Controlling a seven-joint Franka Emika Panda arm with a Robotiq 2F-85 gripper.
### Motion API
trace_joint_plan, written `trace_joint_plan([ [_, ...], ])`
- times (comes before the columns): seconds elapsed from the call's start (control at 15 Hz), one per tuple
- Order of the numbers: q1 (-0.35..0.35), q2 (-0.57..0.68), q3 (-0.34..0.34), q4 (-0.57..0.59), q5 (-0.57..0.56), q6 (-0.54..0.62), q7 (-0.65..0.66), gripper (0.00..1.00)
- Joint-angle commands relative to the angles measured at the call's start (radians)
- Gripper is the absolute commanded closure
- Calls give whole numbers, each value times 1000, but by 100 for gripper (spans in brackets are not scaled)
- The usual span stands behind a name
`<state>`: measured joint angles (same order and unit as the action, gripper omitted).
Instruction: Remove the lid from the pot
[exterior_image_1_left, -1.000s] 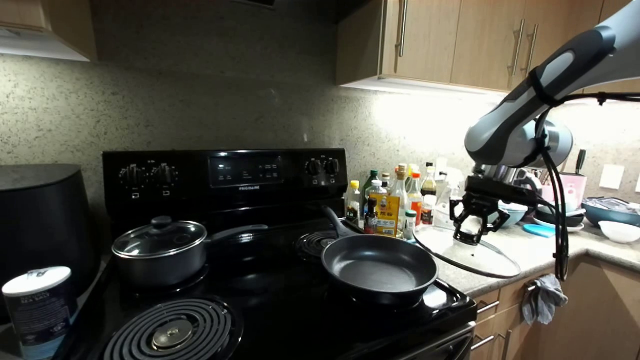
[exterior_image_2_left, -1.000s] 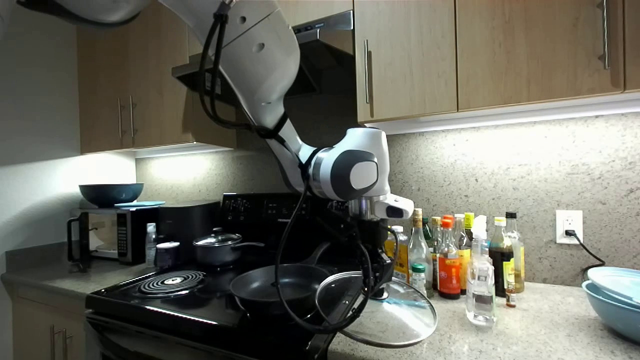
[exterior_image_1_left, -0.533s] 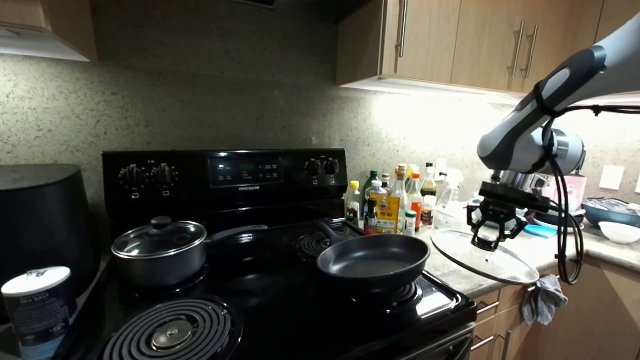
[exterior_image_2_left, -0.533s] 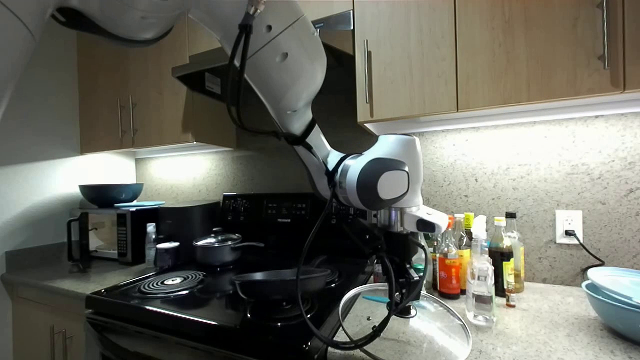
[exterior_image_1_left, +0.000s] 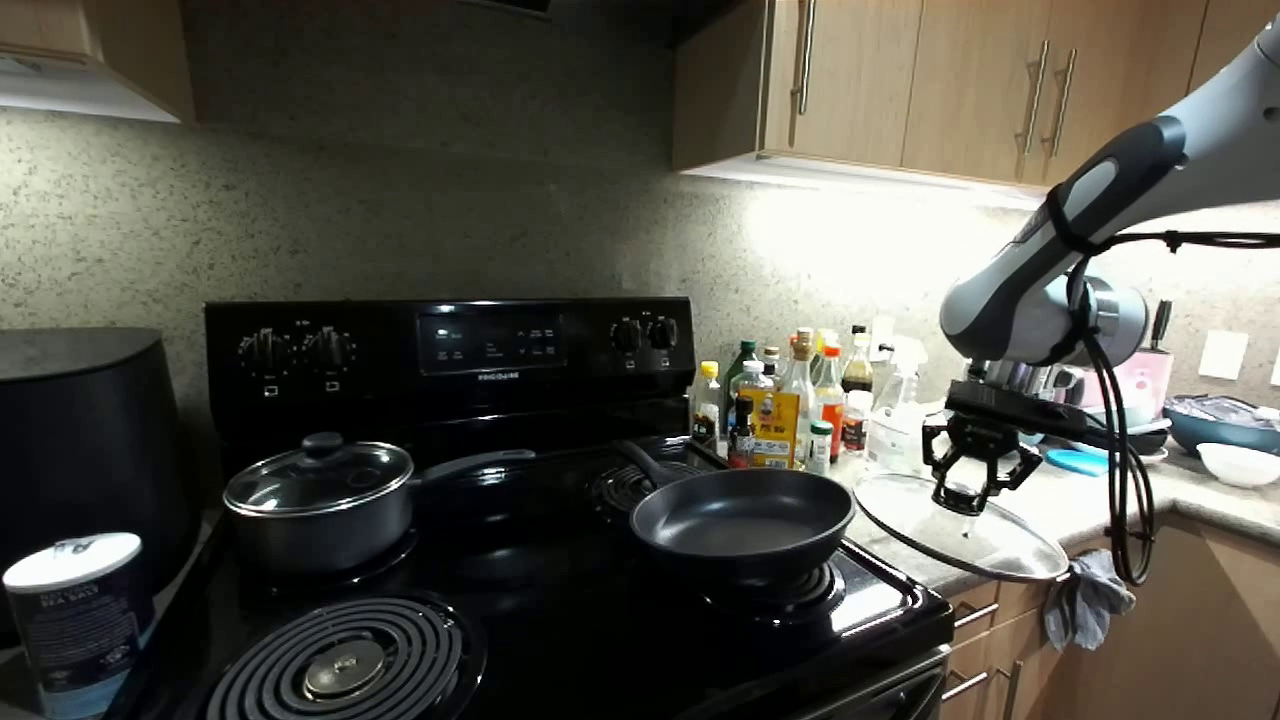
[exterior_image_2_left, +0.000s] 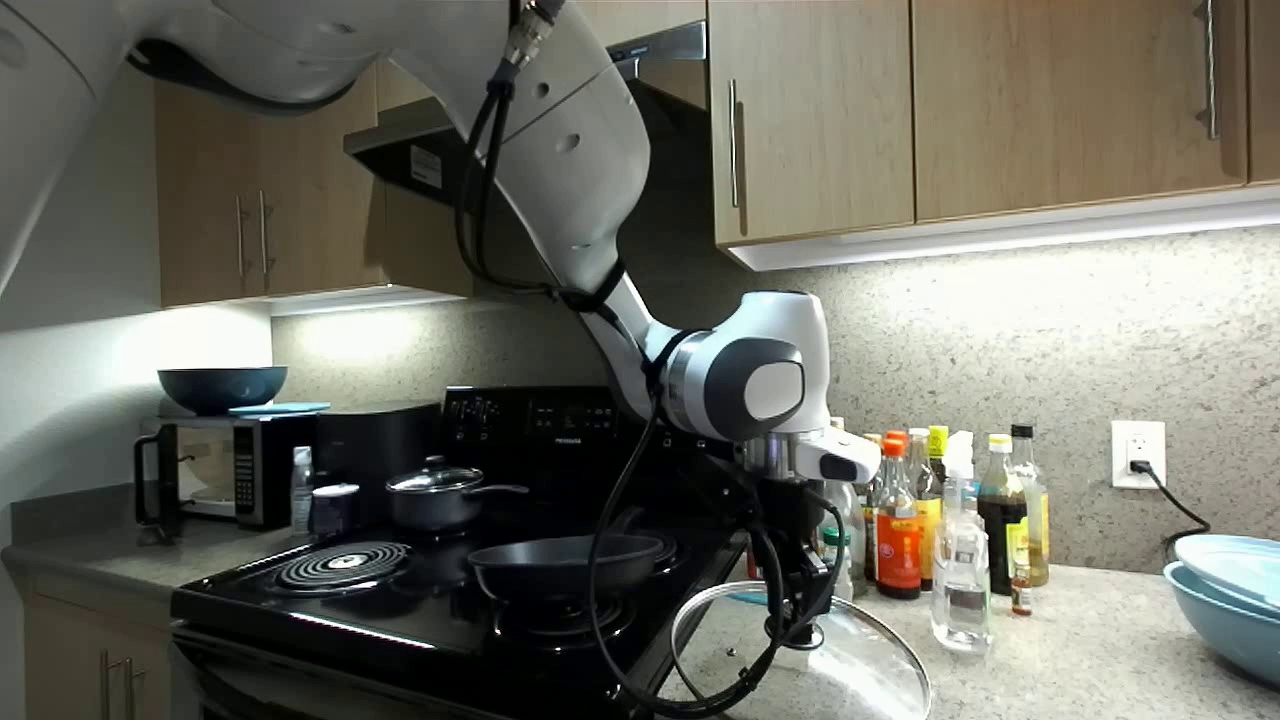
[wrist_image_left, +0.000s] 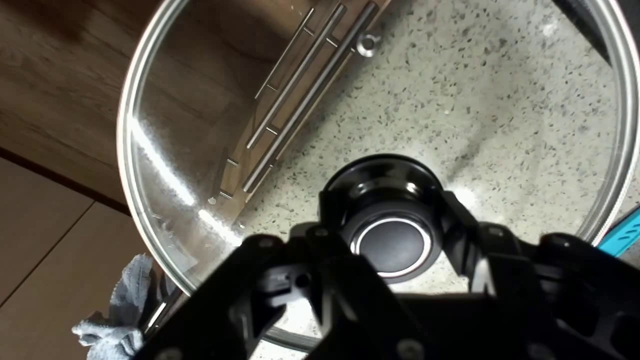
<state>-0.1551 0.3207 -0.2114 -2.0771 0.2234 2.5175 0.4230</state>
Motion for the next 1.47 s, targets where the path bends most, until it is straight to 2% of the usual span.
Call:
trace_joint_plan([
  [0.0, 16, 9, -6, 28, -33, 31, 9, 74],
  [0.4, 10, 66, -12, 97, -15, 102, 21, 74],
  [0.53, 9, 64, -7, 78, -16, 77, 0, 74],
  [0.6, 8, 72, -8, 85, -16, 76, 0, 49],
  [0.8, 10, 87, -8, 84, -16, 76, 1, 49],
  [0.87, 10, 89, -8, 84, -16, 76, 1, 74],
  [1.4, 13, 207, -19, 227, -14, 22, 55, 74],
])
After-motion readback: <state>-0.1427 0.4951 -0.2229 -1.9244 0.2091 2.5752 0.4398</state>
